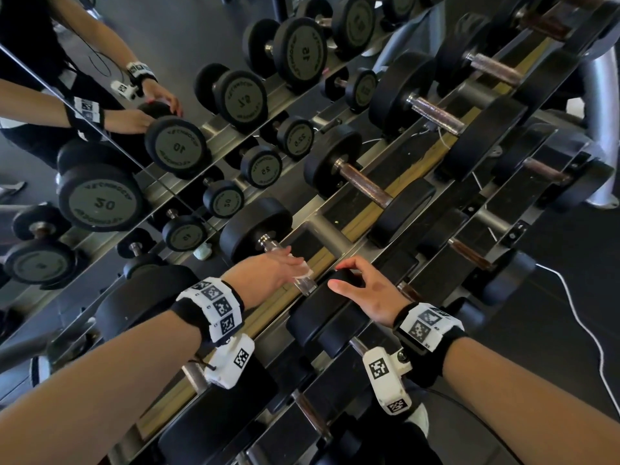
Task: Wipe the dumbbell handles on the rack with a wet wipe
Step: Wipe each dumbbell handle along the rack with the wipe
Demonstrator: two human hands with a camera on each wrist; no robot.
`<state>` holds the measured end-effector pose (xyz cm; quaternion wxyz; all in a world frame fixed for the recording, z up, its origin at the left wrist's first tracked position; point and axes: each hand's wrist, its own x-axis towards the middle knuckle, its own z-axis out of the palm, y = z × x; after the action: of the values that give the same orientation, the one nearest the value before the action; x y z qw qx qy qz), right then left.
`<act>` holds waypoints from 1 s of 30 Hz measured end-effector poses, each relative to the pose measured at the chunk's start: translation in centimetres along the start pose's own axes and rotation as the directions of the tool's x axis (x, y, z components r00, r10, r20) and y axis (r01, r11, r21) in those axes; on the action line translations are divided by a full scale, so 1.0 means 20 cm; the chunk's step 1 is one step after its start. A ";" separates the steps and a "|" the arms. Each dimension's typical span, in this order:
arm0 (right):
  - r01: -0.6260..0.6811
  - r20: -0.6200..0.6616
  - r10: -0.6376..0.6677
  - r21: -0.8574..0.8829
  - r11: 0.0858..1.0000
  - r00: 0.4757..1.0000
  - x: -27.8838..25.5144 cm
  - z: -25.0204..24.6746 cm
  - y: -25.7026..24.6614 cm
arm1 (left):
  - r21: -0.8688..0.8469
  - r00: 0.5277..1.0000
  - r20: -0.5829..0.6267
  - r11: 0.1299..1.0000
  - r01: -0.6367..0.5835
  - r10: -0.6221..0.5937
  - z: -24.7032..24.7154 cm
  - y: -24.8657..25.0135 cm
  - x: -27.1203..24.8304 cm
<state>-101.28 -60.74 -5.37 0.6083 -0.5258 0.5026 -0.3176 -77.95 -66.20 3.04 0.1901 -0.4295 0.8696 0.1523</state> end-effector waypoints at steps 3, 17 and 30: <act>-0.004 0.006 0.004 0.021 1.000 1.000 0.00 0.00 0.01 | 0.155 0.981 0.140 0.981 0.115 -0.137 -0.11 -0.03 0.07; -0.021 0.016 0.021 -0.008 1.000 1.000 -0.01 -0.01 -0.02 | 0.025 0.977 -0.077 0.979 0.202 -0.199 -0.04 0.03 -0.03; -0.026 0.051 0.041 -0.261 0.965 0.998 -0.01 -0.04 -0.20 | -0.628 0.825 -0.376 0.771 0.109 -0.423 -0.08 0.04 -0.31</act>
<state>-101.63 -61.81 -1.49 0.5531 -0.6012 0.5315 -0.2236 -75.52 -62.14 7.27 -0.1603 -0.6135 0.7265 0.2648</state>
